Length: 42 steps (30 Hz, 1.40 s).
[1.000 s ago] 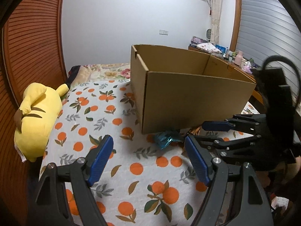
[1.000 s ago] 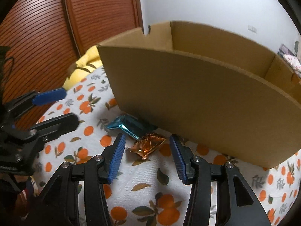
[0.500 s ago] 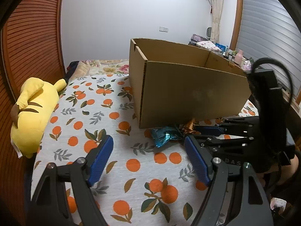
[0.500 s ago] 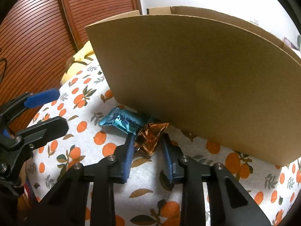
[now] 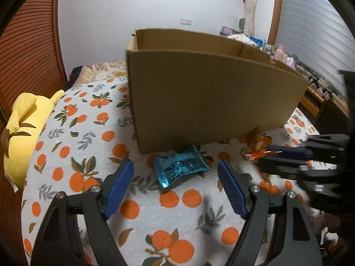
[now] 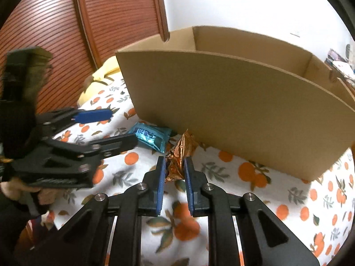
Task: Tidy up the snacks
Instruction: 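Grasp the copper wrapper with the right gripper while the left grasps the blue wrapper, then carry the blue and copper wrappers up over the box with both grippers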
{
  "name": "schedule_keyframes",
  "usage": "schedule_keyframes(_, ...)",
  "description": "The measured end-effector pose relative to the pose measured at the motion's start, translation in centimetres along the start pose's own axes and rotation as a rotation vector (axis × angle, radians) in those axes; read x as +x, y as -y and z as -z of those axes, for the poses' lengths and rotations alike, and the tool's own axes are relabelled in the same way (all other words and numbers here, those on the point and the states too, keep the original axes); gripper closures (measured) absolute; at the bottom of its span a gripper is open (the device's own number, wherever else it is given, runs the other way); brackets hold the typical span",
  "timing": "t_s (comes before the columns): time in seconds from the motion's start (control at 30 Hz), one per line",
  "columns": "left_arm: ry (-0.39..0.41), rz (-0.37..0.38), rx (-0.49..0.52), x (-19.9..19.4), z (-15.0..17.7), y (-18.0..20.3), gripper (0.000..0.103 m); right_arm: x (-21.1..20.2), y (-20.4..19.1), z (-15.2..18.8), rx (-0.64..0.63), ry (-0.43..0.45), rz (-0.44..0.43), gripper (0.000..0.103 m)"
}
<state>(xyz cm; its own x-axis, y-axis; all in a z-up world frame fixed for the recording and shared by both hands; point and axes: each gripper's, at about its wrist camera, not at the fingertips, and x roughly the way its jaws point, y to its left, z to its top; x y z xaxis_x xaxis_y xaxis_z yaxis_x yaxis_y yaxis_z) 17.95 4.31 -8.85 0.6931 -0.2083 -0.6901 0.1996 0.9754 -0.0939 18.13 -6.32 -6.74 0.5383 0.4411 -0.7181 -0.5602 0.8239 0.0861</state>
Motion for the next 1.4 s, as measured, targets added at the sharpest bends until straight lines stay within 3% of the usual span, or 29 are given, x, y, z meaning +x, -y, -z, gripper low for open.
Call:
schedule_keyframes(0.4,-0.109,-0.023,-0.028,3.2,-0.5,0.2,0.035,-2.7,0.2,0.7,0.005,0.049,0.001,0.088)
schedule_keyframes(0.57,-0.101,-0.015,-0.022,3.0,-0.4,0.4,0.052,-3.0,0.4,1.0,0.008,0.054,-0.004,0.088)
schedule_keyframes(0.63,-0.098,-0.009,-0.020,2.8,-0.3,0.4,0.070,-3.1,0.5,0.9,0.011,0.057,-0.007,0.088)
schedule_keyframes(1.03,-0.048,0.058,-0.002,-0.8,1.3,2.2,0.074,-4.0,1.0,1.1,0.018,0.077,-0.001,0.088)
schedule_keyframes(1.4,0.075,0.112,0.040,-6.4,-0.7,5.0,0.074,-6.4,1.5,1.2,0.029,0.122,0.016,0.088)
